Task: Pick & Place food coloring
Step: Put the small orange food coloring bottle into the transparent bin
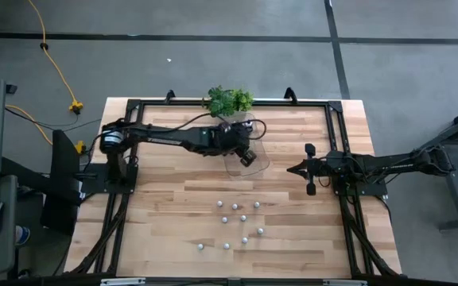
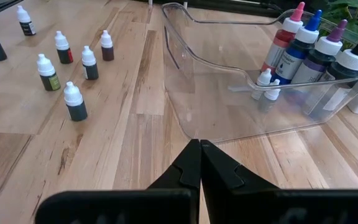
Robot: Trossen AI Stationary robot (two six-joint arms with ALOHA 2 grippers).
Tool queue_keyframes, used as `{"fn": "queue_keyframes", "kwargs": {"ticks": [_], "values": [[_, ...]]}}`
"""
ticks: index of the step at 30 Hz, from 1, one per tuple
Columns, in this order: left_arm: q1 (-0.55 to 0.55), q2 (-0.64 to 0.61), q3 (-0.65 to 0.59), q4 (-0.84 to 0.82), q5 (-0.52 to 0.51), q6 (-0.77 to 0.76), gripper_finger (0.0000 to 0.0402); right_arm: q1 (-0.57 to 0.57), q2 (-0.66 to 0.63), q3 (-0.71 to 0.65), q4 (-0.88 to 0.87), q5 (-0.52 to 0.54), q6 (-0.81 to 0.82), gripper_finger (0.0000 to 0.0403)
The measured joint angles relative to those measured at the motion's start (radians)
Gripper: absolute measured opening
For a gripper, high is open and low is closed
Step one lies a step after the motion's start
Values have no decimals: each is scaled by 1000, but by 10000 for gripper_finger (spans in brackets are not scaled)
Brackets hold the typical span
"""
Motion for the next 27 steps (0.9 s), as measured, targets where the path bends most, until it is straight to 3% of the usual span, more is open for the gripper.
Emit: {"fn": "queue_keyframes", "kwargs": {"ticks": [8,11,21,27], "values": [[-105,-151,0,-155,3,179,93,0,0,0,0,0,0,0],[-148,-234,-49,-162,49,245,93,0,0,0,0,0,0,0],[-274,-542,-437,-18,303,382,93,0,0,0,1,0,0,0],[-349,-614,-653,229,469,475,93,0,-1,0,0,0,0,0]]}}
